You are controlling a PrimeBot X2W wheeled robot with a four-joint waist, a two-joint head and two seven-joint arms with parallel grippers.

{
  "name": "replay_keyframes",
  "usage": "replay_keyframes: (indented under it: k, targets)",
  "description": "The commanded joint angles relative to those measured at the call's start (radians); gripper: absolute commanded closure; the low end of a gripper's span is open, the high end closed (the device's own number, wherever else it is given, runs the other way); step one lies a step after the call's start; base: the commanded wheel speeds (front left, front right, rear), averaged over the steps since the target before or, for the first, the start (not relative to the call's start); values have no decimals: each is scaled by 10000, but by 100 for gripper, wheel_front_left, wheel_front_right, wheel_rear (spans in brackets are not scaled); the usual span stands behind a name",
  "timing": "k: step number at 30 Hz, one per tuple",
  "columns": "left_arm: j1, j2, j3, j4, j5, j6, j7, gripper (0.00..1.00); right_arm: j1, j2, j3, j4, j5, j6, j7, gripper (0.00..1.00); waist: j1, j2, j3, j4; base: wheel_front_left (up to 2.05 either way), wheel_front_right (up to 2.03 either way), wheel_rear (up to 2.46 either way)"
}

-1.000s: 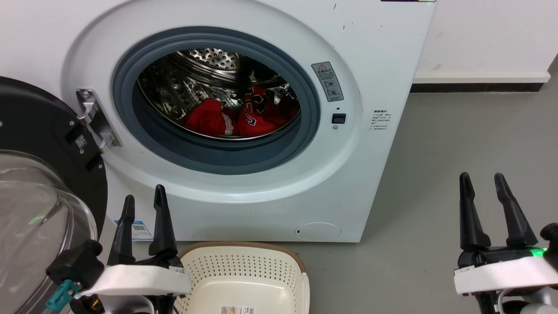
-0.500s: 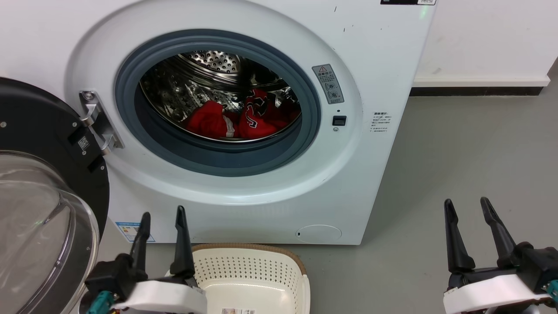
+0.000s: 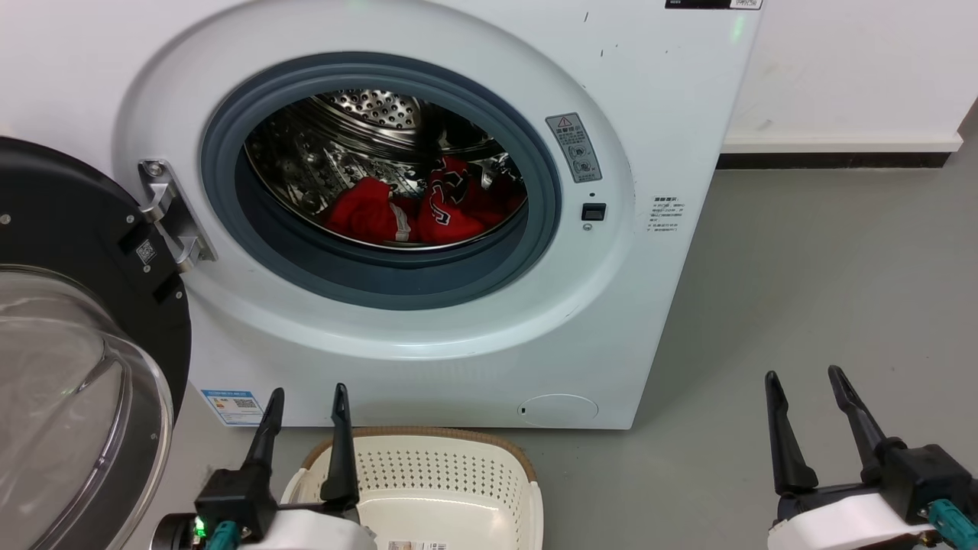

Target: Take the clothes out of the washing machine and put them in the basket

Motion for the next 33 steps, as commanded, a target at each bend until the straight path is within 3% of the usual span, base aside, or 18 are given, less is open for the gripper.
replay_keyframes:
  k: [1, 24, 33]
  targets:
    - [-23, 71, -80, -26, 199, 36, -93, 0, 31, -17, 20, -27, -211, -2, -85, 0, 0, 0, 1, -5, 0, 0, 0]
    - [188, 306, -769, -21, 1935, 690, -509, 0, 195, -14, 143, -184, -1999, -3, -511, 0, 0, 0, -36, -89, 0, 0, 0]
    - [155, 280, -716, 67, 1825, 673, -500, 0, 195, -14, 136, -151, -1872, -3, -495, 0, 0, 0, -14, -98, 0, 0, 0]
